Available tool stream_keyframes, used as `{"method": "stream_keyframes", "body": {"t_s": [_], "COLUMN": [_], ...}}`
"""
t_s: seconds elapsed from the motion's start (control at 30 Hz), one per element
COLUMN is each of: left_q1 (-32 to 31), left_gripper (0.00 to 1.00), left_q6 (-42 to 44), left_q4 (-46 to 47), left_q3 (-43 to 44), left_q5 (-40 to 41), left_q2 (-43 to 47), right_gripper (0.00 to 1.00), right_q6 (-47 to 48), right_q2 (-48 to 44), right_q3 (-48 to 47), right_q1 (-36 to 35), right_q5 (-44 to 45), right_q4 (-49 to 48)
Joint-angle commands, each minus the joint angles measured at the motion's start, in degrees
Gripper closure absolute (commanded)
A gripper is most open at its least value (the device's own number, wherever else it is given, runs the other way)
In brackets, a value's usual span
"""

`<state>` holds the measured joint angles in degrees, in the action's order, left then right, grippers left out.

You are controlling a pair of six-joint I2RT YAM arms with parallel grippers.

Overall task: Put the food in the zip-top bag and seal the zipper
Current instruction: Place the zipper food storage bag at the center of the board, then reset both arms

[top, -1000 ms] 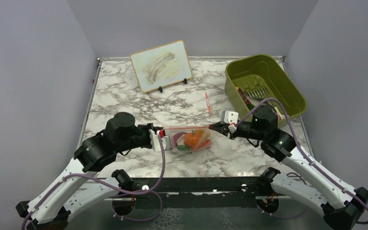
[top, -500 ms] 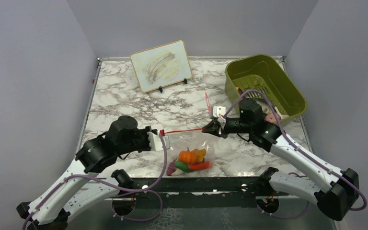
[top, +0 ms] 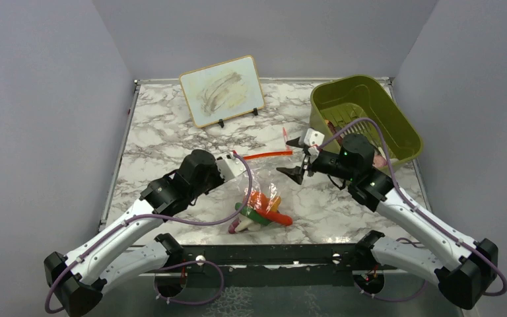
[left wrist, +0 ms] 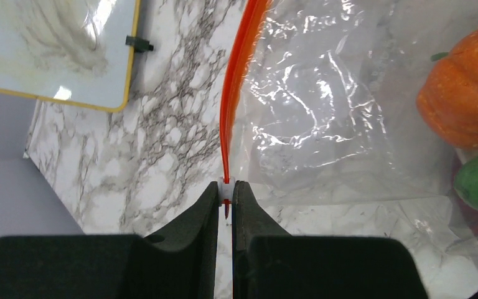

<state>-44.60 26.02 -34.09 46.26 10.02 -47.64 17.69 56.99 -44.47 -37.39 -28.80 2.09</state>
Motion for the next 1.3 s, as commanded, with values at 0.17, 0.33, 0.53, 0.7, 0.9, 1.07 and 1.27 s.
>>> {"method": "stream_keyframes", "body": {"t_s": [0.17, 0.33, 0.53, 0.7, 0.9, 1.07, 1.27], "left_q1": [10.5, 11.2, 11.3, 11.3, 11.3, 11.3, 11.3], "left_gripper": [0.99, 0.65, 0.38, 0.26, 0.02, 0.01, 0.01], "left_q6": [-1.3, -4.1, -5.4, -11.2, -19.3, -24.3, -33.9], "left_q4": [8.6, 9.1, 10.2, 11.9, 11.6, 15.7, 22.9], "left_q3": [-3.0, -2.0, -0.2, 3.0, 8.1, 8.8, 5.8], "left_q5": [4.1, 7.4, 11.2, 9.5, 7.0, -1.8, -5.0], "left_q2": [-4.4, -5.9, -5.6, -5.9, -7.6, -4.3, -0.4], "right_gripper": [0.07, 0.04, 0.02, 0.0, 0.0, 0.0, 0.0], "right_q6": [-6.5, -13.5, -23.9, -32.2, -37.0, -42.0, -45.3], "right_q2": [-11.0, -11.9, -11.2, -9.8, -7.8, -7.7, -7.2], "right_q3": [2.8, 2.2, -0.5, -2.6, -4.0, -5.0, -10.7], "right_q1": [0.1, 0.2, 0.2, 0.1, 0.1, 0.1, 0.1], "right_q5": [5.0, 10.2, 14.5, 20.6, 26.4, 36.0, 41.5], "right_q4": [-2.4, 0.3, 4.9, 8.2, 9.4, 11.9, 20.5]}}
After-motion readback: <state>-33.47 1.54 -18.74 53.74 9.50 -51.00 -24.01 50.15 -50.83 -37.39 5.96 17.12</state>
